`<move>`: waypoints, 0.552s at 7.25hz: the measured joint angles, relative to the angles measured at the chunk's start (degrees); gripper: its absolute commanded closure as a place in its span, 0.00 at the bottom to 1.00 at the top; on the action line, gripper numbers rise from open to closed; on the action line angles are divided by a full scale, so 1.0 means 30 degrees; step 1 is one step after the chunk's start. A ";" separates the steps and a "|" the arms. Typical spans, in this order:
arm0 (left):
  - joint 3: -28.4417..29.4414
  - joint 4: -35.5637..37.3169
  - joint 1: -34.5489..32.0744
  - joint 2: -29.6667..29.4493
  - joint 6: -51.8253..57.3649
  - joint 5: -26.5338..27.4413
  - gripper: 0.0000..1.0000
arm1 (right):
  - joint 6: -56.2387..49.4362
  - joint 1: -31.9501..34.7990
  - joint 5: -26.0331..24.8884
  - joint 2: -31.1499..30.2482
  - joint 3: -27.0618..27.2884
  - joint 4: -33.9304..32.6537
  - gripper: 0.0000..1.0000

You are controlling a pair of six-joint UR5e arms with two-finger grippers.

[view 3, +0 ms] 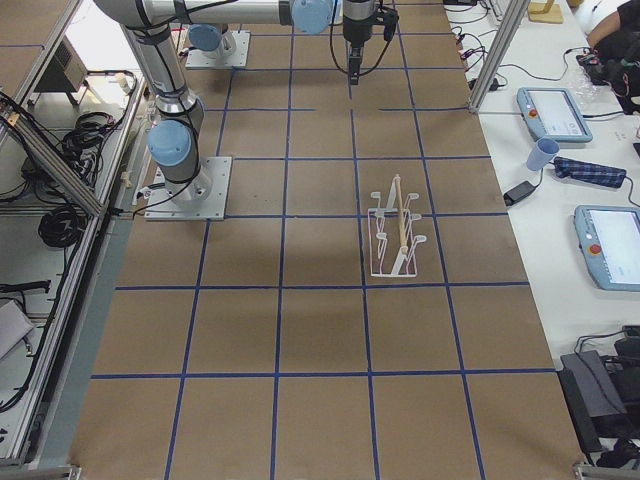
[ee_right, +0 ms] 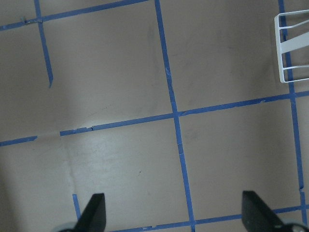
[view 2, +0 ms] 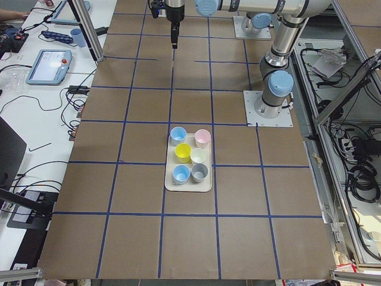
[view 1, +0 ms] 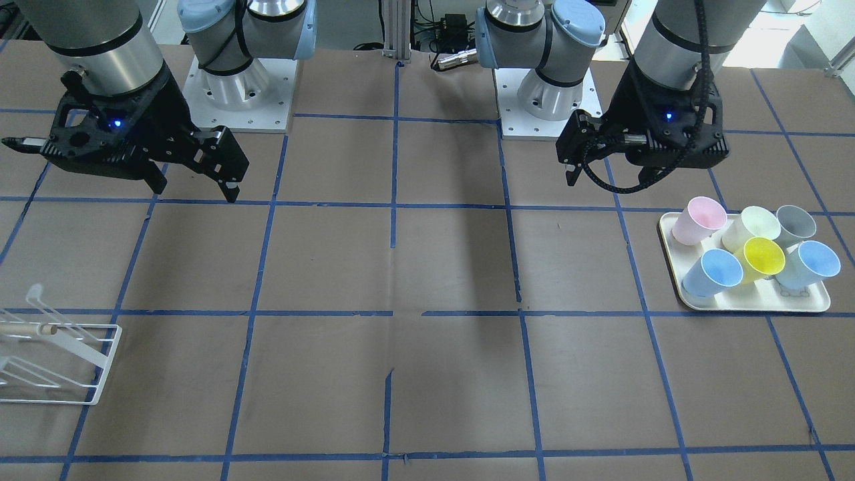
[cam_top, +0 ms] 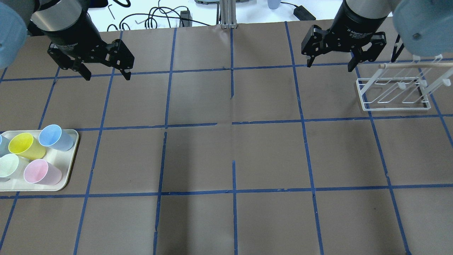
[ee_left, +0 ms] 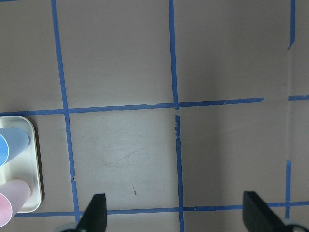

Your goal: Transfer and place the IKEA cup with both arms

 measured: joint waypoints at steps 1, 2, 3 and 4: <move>-0.0001 -0.0066 0.0098 0.0082 -0.0110 -0.0074 0.00 | 0.0000 0.0000 0.0001 0.0000 -0.0003 0.0000 0.00; 0.0009 -0.0105 0.0210 0.0119 -0.0355 -0.0304 0.00 | -0.0001 0.0000 0.0001 -0.0001 0.0007 -0.0001 0.00; 0.0010 -0.0179 0.0343 0.0140 -0.0549 -0.0623 0.00 | 0.0000 0.0000 0.0001 -0.0005 0.0022 0.0000 0.00; 0.0044 -0.0353 0.0408 0.0159 -0.0606 -0.0701 0.00 | 0.0001 0.0000 -0.0003 -0.0018 0.0029 0.0005 0.00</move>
